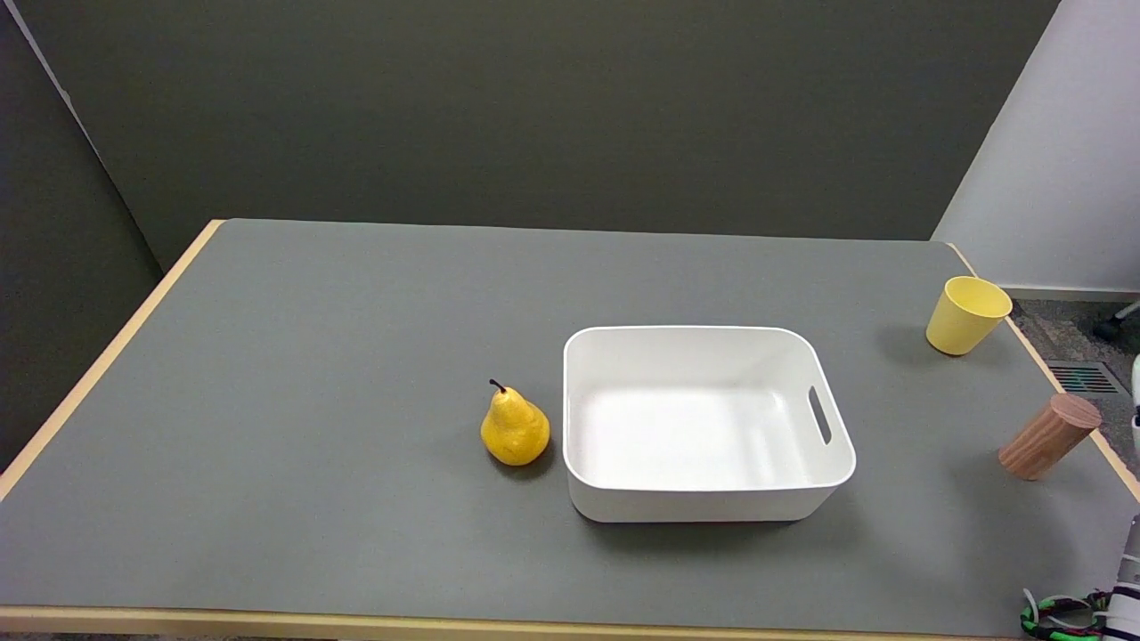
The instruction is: Pick up the wooden cylinder.
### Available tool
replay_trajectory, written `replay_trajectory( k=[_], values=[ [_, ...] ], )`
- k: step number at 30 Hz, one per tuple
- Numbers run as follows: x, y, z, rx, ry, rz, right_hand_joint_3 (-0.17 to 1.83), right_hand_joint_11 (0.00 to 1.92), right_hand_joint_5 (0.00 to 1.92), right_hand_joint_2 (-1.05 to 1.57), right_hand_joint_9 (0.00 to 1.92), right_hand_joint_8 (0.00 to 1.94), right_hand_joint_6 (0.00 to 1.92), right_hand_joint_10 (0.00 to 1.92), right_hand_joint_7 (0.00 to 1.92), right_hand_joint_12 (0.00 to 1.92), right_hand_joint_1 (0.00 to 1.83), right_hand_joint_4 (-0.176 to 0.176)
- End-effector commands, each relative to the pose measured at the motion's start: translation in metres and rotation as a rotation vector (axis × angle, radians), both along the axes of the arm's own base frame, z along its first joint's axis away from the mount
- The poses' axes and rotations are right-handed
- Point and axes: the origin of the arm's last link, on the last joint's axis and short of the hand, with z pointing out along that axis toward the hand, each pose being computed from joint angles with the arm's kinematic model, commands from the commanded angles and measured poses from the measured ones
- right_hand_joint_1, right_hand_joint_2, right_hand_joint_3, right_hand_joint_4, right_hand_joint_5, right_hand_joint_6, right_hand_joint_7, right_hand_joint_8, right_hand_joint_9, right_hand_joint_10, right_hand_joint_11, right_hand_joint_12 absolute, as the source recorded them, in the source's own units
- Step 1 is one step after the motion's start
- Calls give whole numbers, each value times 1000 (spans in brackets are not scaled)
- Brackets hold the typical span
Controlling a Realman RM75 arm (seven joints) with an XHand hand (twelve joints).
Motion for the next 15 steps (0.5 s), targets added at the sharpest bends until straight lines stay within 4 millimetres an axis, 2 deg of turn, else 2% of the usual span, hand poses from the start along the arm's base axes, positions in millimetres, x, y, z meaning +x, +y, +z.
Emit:
replay_trajectory(
  k=[1, 4, 8, 12, 15],
  values=[
    [-20, -4, 4, 52, -127, -5, 884, -1, 111, 600, 38, 517, 528, 693, 146, 1086, 134, -176],
    [-22, -7, 5, 57, -139, -16, 702, -1, 132, 686, 29, 467, 485, 716, 168, 1106, 173, -176],
    [-25, -11, 6, 65, -154, -33, 837, -1, 105, 613, 33, 508, 516, 697, 151, 1103, 185, -176],
    [-28, -14, 7, 73, -155, -52, 711, -1, 130, 673, 27, 469, 488, 710, 167, 1090, 193, -176],
    [-29, -14, 9, 66, -152, -60, 817, -1, 112, 616, 23, 505, 515, 689, 160, 1103, 197, -176]
  ],
)
